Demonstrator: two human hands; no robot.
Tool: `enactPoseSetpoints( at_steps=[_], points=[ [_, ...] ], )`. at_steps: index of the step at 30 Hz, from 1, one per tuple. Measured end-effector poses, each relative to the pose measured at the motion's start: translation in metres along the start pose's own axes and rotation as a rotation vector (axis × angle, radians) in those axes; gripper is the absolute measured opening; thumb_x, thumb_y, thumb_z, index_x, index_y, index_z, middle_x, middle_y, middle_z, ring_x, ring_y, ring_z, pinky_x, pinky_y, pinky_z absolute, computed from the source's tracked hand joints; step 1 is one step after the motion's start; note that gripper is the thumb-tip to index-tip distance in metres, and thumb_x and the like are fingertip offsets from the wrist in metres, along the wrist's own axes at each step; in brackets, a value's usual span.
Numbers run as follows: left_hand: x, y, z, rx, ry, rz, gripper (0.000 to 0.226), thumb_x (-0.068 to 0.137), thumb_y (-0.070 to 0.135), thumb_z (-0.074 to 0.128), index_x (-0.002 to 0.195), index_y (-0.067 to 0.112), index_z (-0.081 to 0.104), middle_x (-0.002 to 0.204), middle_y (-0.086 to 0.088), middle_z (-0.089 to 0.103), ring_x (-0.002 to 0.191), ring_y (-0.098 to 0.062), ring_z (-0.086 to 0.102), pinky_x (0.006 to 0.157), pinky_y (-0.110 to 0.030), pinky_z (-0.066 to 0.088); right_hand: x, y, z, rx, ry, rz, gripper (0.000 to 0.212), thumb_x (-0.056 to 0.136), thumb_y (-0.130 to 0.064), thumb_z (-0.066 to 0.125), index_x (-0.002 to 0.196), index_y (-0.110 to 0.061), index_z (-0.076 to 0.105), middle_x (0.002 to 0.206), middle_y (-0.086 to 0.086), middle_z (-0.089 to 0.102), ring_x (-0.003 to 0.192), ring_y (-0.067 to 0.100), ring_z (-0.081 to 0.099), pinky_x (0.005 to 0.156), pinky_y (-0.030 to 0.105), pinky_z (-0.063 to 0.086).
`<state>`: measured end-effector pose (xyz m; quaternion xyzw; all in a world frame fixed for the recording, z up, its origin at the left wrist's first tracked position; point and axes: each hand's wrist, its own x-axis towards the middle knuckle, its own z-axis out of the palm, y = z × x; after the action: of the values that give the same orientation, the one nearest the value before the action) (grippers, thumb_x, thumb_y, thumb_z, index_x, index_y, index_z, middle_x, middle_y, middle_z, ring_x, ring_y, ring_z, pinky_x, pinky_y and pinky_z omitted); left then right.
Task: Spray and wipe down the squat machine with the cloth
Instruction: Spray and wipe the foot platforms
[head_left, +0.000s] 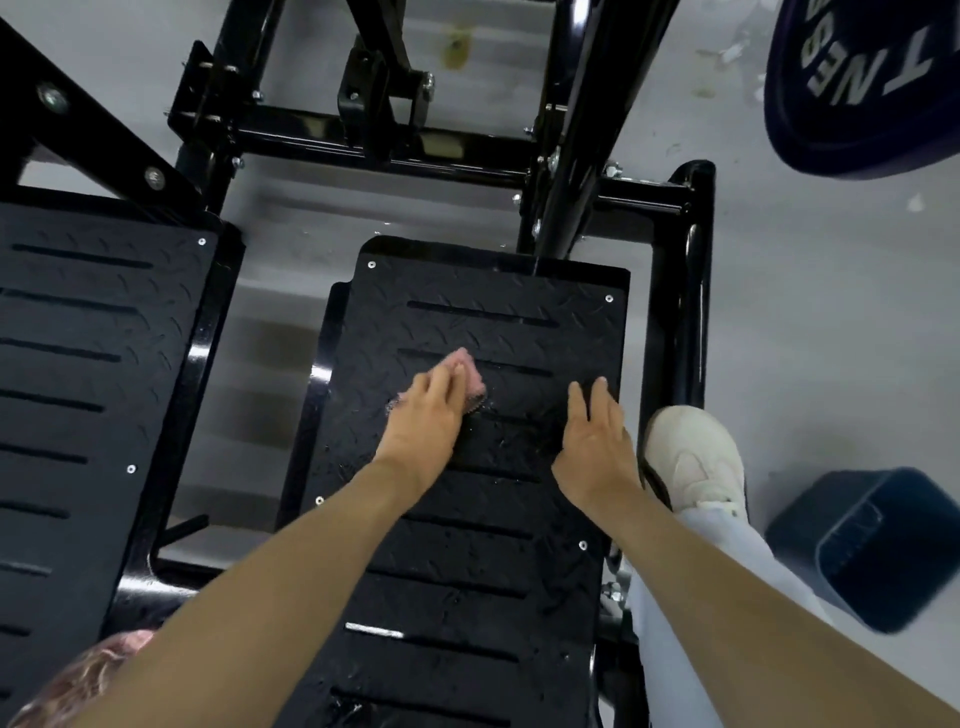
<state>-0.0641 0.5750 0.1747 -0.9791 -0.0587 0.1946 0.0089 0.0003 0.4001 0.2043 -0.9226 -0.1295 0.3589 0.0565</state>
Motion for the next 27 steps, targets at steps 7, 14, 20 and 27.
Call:
enactPoseSetpoints(
  at_steps=[7,14,20,27],
  points=[
    [-0.001,-0.06,-0.001,-0.117,-0.047,-0.262,0.084,0.081,0.001,0.063,0.147,0.014,0.013,0.132,-0.012,0.029,0.114,-0.029,0.039,0.079,-0.034,0.055,-0.003,0.02,0.0,0.139,-0.046,0.13,0.081,0.091,-0.007,0.049,0.152,-0.011,-0.004,0.158,0.011,-0.009,0.146,0.029,0.002,0.117,0.04,0.023],
    [0.003,-0.018,-0.002,-0.223,-0.014,-0.332,0.078,0.083,0.001,0.058,0.146,0.01,0.013,0.133,-0.015,0.025,0.113,-0.028,0.039,0.083,-0.035,0.055,0.012,0.007,0.007,0.643,-0.01,0.35,0.073,0.087,-0.003,0.046,0.151,-0.007,0.01,0.149,0.013,0.026,0.132,0.035,0.031,0.109,0.045,0.034],
    [0.009,0.024,-0.014,0.086,-0.093,0.366,0.085,0.085,-0.005,0.05,0.151,0.006,-0.003,0.14,-0.013,0.014,0.121,-0.029,0.032,0.094,-0.038,0.049,0.015,0.024,0.003,0.884,0.025,0.446,0.062,0.085,0.006,0.039,0.144,-0.013,0.033,0.133,0.011,0.053,0.117,0.03,0.052,0.095,0.029,0.044],
    [0.024,0.059,-0.026,-0.018,-0.078,0.044,0.08,0.085,-0.001,0.054,0.149,0.005,0.006,0.138,-0.014,0.024,0.12,-0.027,0.037,0.09,-0.035,0.05,0.015,0.022,0.0,0.998,0.007,0.458,0.068,0.085,0.001,0.041,0.147,-0.021,0.029,0.134,0.01,0.052,0.117,0.029,0.053,0.1,0.041,0.047]
  ],
)
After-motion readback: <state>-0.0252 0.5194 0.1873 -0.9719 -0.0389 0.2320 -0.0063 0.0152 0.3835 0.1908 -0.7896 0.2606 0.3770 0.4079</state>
